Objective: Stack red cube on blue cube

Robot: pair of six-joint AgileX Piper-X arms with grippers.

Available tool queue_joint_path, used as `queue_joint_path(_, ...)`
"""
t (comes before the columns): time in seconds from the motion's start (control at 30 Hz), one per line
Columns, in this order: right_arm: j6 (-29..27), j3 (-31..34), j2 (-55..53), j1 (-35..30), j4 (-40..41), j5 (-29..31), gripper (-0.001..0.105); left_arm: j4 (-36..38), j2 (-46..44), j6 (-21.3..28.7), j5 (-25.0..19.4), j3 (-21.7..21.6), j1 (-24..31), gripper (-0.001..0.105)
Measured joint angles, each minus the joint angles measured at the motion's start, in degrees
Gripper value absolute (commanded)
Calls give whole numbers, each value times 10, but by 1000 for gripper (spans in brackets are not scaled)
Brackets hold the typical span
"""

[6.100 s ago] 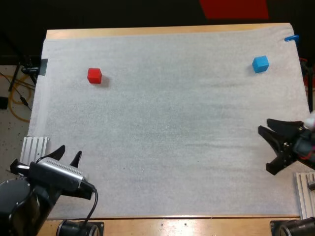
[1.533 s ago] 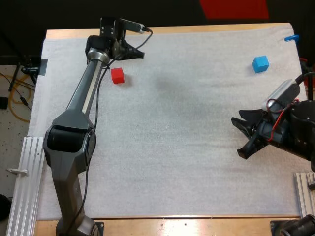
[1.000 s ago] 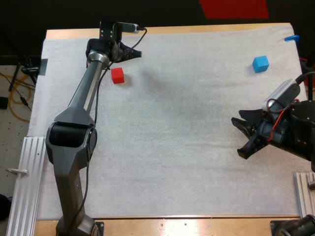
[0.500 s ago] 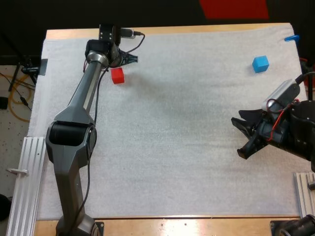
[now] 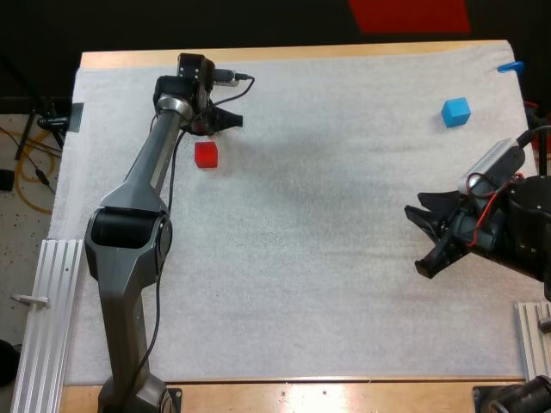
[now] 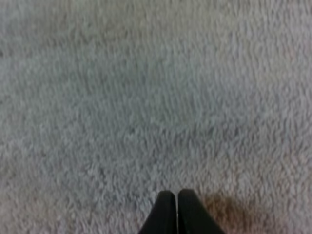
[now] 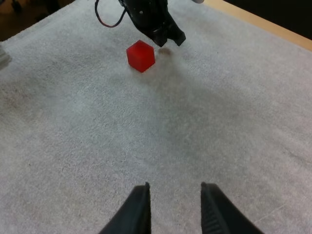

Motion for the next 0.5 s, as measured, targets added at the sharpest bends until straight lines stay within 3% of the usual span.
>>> queue_joint_path(0.3, 0, 0, 0, 0, 0, 0, 26, 65, 0, 12, 1, 0, -8, 0)
queue_joint_path(0.5, 0, 0, 0, 0, 0, 0, 26, 112, -5, 22, -22, 0, -28, 0)
